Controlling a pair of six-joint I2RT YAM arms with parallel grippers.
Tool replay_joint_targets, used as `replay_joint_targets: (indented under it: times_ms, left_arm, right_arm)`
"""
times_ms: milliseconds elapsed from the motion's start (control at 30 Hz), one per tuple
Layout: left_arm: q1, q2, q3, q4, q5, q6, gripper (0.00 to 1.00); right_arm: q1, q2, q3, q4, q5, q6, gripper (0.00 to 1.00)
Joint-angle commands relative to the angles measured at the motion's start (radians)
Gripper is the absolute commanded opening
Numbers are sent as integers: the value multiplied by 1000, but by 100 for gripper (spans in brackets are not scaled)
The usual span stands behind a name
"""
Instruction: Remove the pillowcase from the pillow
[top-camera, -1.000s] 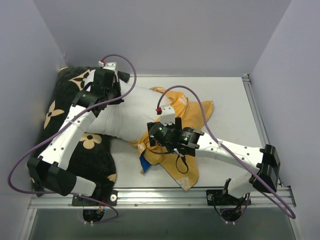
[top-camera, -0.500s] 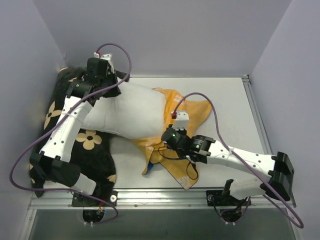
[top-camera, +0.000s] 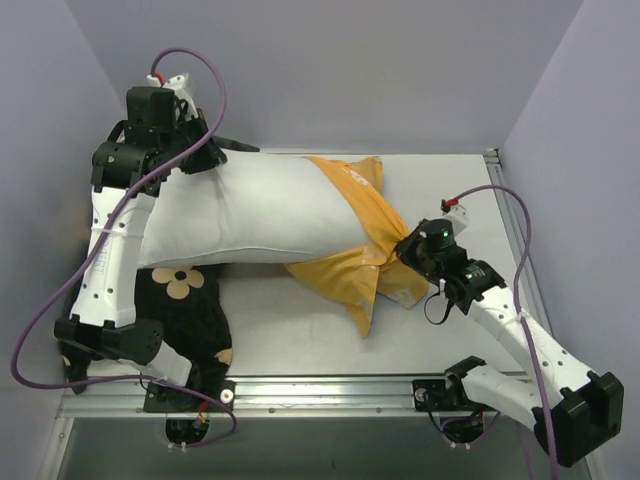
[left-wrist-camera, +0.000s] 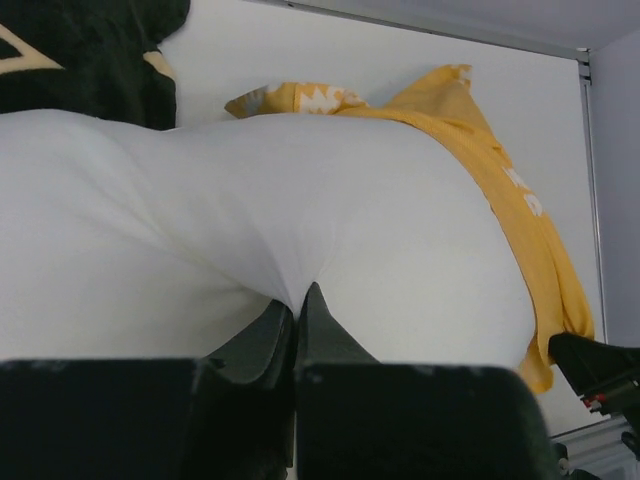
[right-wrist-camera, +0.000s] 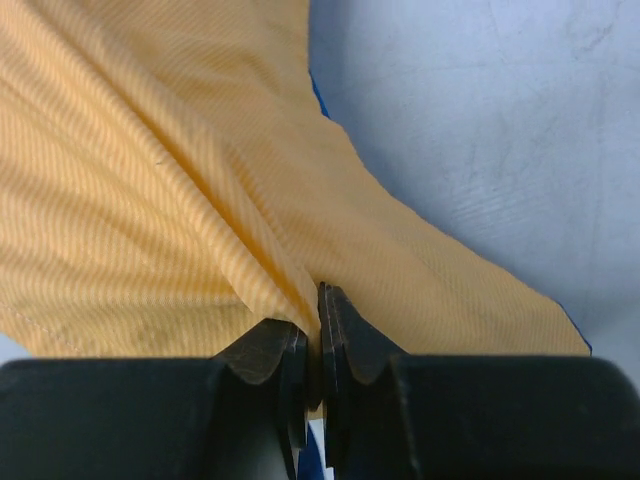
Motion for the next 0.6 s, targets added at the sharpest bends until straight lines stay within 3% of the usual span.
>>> replay_joint_targets:
  times_ms: [0, 33, 267, 467, 567]
  left_arm:
    - [129, -47, 142, 225, -172, 37, 0]
    - [140, -47, 147, 222, -164, 37, 0]
    - [161, -67, 93, 204, -126, 44, 0]
    - [155, -71, -19, 207, -45, 55, 0]
    - [123, -103, -102, 225, -37, 55, 0]
  right_arm:
    - [-231, 5, -59, -233, -2, -133, 1]
    - [-325, 11, -60, -215, -28, -150, 0]
    - [-593, 29, -20, -177, -195, -201, 0]
    - [-593, 15, 0, -175, -260, -237, 1]
    - [-586, 18, -29, -163, -255, -245, 11]
